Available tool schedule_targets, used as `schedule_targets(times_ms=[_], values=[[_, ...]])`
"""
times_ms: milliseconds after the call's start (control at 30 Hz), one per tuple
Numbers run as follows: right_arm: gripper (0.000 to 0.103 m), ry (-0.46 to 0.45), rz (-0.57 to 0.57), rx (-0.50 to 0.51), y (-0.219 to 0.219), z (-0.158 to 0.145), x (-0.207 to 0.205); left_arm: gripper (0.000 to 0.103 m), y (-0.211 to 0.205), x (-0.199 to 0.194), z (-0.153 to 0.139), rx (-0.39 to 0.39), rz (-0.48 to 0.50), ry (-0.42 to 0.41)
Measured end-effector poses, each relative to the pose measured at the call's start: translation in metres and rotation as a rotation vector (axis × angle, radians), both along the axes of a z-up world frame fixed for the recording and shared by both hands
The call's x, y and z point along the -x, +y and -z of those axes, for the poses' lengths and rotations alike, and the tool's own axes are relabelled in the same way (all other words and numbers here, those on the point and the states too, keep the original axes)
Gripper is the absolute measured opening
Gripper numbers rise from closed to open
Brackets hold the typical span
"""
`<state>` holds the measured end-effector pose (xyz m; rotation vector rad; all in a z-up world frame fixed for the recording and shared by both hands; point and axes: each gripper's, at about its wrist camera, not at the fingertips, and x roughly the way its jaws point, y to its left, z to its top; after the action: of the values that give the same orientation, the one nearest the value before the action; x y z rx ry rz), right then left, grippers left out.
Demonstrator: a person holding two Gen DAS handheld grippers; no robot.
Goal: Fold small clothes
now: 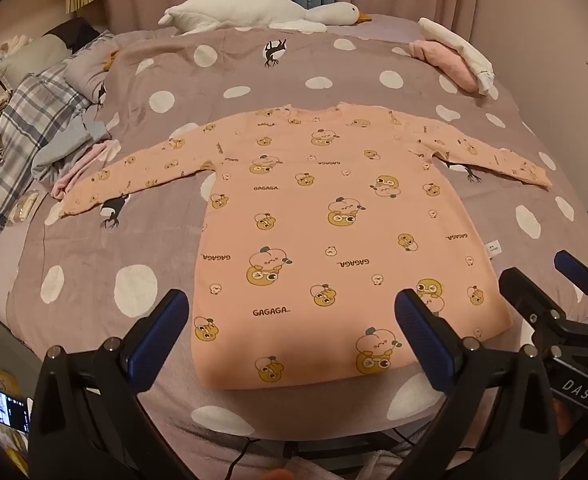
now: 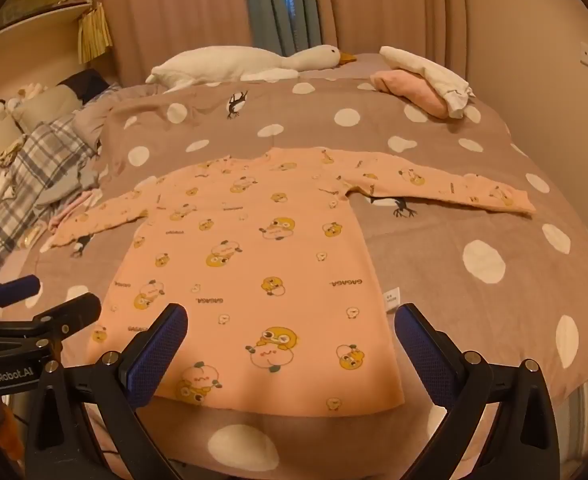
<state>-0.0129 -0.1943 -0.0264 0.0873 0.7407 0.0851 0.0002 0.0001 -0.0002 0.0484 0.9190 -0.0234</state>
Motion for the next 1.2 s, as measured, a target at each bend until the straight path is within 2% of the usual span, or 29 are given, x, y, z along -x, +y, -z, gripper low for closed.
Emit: schedule_targets(times_ms=[167,433,1200], values=[[0.102,-0.003,0.003,0.0,-0.001,0.003,0.001,0.103,0.001,0.001,0.002,0.018,0.0,0.005],[0.102,-0.008,-0.003,-0.002,-0.004,-0.007,0.004,0.103,-0.001,0.005,0.002,0.013,-0.004,-0.004],[0.102,-0.027,-0.011,0.004,0.002,-0.006,0.007,0.103,0.008,0.003,-0.003,0.01,-0.026,-0.016]])
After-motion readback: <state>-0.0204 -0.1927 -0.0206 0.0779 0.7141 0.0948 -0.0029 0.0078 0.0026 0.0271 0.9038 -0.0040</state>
